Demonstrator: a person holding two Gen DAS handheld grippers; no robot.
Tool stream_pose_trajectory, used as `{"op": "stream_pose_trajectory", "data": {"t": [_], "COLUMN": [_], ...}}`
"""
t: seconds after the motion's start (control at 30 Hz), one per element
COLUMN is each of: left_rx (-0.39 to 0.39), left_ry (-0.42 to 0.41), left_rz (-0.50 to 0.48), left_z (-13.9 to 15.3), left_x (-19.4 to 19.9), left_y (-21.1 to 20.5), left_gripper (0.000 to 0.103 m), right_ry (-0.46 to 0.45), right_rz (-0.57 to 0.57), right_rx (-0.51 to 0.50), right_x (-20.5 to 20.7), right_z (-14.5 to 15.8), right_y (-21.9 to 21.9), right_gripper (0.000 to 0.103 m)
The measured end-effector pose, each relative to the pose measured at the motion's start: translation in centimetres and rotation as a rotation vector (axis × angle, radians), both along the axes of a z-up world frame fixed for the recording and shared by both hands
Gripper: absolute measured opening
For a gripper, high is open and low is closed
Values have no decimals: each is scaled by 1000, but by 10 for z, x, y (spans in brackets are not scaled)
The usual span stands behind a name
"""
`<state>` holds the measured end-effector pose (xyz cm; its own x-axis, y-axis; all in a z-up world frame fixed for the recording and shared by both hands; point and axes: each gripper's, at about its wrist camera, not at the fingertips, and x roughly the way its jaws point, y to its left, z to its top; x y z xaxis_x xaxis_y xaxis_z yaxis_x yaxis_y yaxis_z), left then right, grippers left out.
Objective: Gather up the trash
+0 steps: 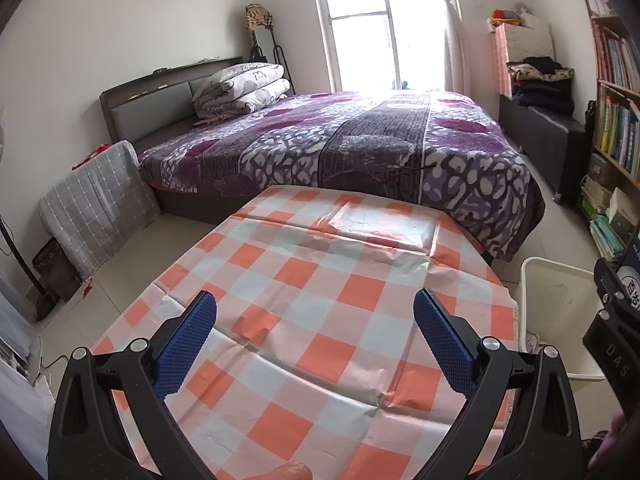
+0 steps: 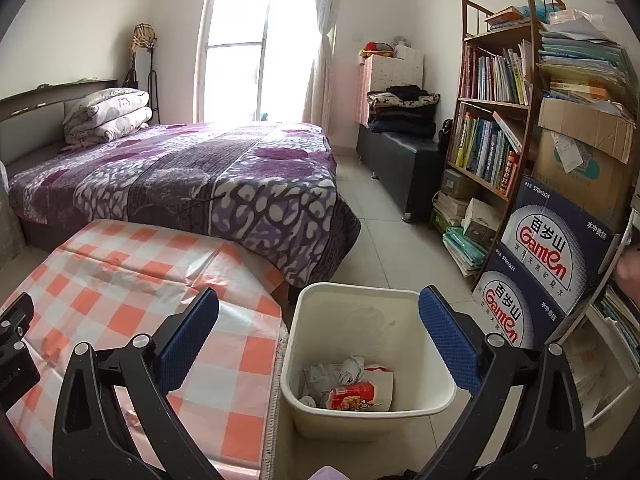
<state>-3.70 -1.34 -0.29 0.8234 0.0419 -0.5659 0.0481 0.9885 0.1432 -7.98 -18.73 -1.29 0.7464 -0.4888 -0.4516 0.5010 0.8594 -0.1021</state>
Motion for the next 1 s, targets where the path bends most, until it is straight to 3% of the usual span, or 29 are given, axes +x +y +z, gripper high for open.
{"op": "stream_pose_trajectory", "data": {"t": [1.0], "left_rx": [18], "left_ry": [13], "left_rz": [-6], "left_z": [-11], "left_x": [-1], "left_y": [-10], "left_gripper": [96], "right_ry": [17], "right_rz": [23], "right_rx": [21], "right_x": [2], "right_z": [-11], "right_y": [7], "right_gripper": [96]}}
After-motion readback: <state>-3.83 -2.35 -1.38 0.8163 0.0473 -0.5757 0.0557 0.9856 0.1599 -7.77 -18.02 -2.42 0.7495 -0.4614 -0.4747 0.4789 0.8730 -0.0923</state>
